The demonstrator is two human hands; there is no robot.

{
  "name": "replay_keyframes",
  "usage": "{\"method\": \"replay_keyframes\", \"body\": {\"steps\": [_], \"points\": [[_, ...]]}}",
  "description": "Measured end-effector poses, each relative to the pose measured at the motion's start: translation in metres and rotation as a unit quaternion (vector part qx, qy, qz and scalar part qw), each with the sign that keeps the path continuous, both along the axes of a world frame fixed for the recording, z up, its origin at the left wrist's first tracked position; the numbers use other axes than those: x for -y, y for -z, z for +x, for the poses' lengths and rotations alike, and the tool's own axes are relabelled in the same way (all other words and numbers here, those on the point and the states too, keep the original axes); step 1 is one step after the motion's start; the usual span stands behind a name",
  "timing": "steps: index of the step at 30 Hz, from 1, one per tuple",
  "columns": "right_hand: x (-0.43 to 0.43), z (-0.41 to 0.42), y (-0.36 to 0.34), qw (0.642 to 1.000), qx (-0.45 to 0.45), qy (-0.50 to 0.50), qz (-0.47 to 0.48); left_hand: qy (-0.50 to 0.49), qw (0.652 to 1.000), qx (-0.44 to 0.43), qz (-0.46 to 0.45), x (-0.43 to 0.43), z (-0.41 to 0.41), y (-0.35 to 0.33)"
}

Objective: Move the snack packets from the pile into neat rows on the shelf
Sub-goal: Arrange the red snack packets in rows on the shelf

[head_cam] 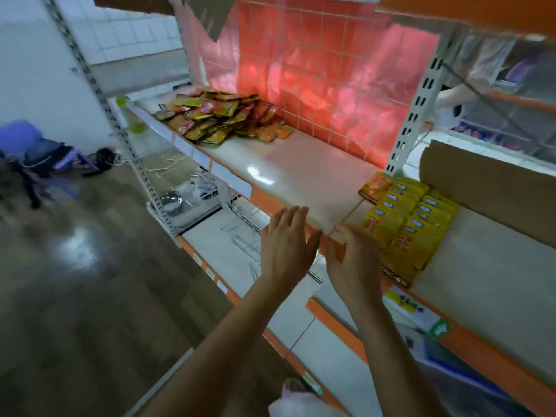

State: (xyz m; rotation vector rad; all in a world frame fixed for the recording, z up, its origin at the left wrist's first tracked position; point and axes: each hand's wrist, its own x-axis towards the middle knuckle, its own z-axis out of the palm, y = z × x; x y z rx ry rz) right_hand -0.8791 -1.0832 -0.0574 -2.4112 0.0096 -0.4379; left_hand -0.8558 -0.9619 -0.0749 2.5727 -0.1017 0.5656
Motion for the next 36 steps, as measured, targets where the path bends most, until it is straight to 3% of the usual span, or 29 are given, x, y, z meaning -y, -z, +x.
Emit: {"method": "replay_keyframes", "body": {"steps": [13, 20, 31, 36], "points": [[-0.145, 0.182, -0.005, 0.996, -0.032, -0.081, 0.028, -0.076, 0.994, -0.041, 0.063, -0.149, 0.161, -0.003], [-0.194, 0.263, 0.0, 0.993, -0.052, -0.095, 0.043, -0.107, 0.991, -0.057, 0.05, -0.199, 0.231, -0.007], [-0.254, 0.392, -0.004, 0.99, -0.049, 0.054, 0.117, -0.056, 0.997, -0.043, 0.018, -0.27, 0.36, -0.025], [-0.271, 0.437, -0.011, 0.989, -0.044, 0.108, 0.093, 0.009, 0.998, -0.069, 0.0, -0.289, 0.414, -0.033]]}}
